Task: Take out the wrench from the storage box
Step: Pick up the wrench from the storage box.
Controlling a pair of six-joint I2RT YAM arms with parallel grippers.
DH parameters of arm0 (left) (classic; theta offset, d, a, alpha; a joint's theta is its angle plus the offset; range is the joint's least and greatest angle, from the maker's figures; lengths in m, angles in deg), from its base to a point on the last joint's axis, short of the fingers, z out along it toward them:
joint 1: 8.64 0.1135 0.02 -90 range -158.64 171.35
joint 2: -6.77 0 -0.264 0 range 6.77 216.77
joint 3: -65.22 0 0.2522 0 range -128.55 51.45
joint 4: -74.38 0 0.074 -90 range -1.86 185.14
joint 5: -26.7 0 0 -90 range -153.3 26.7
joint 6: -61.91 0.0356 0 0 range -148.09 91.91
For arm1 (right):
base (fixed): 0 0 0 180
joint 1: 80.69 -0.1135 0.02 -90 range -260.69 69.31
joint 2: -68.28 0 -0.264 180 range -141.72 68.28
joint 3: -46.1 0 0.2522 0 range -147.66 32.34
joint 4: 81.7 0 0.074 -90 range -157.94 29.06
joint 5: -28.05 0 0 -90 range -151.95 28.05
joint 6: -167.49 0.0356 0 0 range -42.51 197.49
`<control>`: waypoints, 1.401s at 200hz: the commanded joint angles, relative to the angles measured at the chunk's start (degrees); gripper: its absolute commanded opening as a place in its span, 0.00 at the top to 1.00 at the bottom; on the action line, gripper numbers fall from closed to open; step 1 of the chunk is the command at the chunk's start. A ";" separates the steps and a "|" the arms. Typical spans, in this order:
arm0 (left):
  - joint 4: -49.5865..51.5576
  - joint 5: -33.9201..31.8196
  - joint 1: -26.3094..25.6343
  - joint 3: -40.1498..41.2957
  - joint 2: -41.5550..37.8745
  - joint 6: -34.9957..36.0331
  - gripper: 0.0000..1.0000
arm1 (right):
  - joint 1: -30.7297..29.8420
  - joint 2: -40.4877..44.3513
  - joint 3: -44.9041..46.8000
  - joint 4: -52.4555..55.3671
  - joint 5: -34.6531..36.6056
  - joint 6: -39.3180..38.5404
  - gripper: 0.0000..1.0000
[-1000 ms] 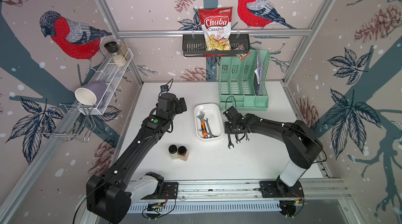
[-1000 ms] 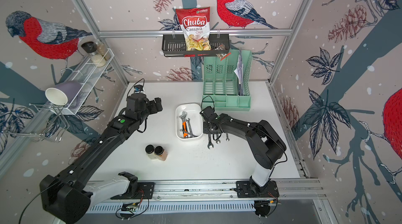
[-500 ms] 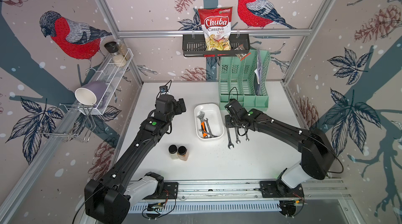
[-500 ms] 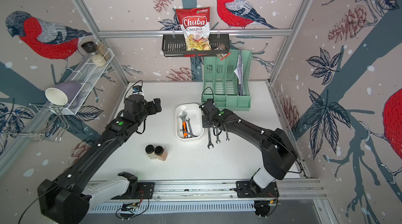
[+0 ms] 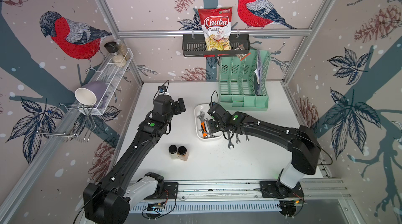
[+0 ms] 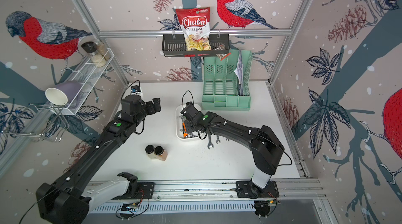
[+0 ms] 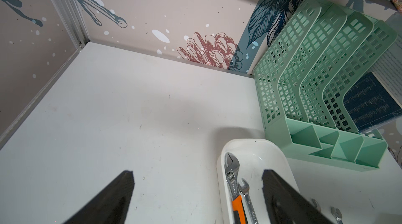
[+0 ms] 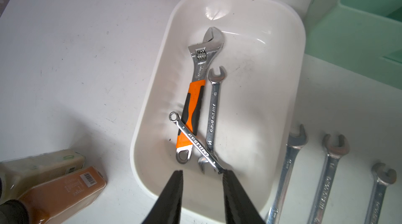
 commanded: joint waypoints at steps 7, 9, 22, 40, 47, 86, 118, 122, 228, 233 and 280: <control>-4.55 -1.94 -0.30 2.20 -1.14 -0.44 0.04 | 0.79 -2.15 -1.60 -2.52 -2.24 -3.17 0.63; -4.83 -2.19 -0.31 2.34 -1.06 -0.48 0.04 | 0.82 -2.34 -1.70 -2.64 -2.63 -3.28 0.63; -4.96 -2.96 -0.29 1.76 0.29 0.01 0.04 | 1.25 -3.76 -3.19 -2.90 -4.58 -4.29 0.63; -1.90 -5.72 -0.31 -0.96 3.39 -0.66 0.04 | 1.82 -5.74 -5.70 -3.07 -8.61 -4.85 0.63; -1.29 -7.08 -0.29 -1.48 4.35 -1.25 0.04 | 2.16 -6.72 -7.17 -2.95 -10.89 -4.53 0.63; -0.61 -7.77 -0.29 -1.37 7.37 0.04 0.05 | 2.33 -12.20 -16.15 5.24 -12.41 -4.18 0.64; 4.01 -6.09 -0.29 -1.64 6.21 -1.90 0.05 | 1.95 -12.22 -17.36 10.60 -11.53 -3.26 0.65; 4.71 -6.03 -0.32 -1.54 5.72 -2.31 0.05 | 1.89 -12.01 -17.14 10.74 -11.68 -3.22 0.65; 10.10 -5.60 -0.33 5.76 -5.27 -8.89 0.05 | 2.92 -16.33 -19.52 16.81 -10.11 -2.51 0.72; 10.09 -5.60 -0.30 5.86 -5.07 -9.02 0.05 | 3.13 -16.79 -19.78 16.85 -9.88 -2.68 0.72; 11.43 -5.51 -0.29 6.01 -2.62 -9.82 0.05 | 5.73 -21.87 -22.16 17.45 -8.65 -2.86 0.73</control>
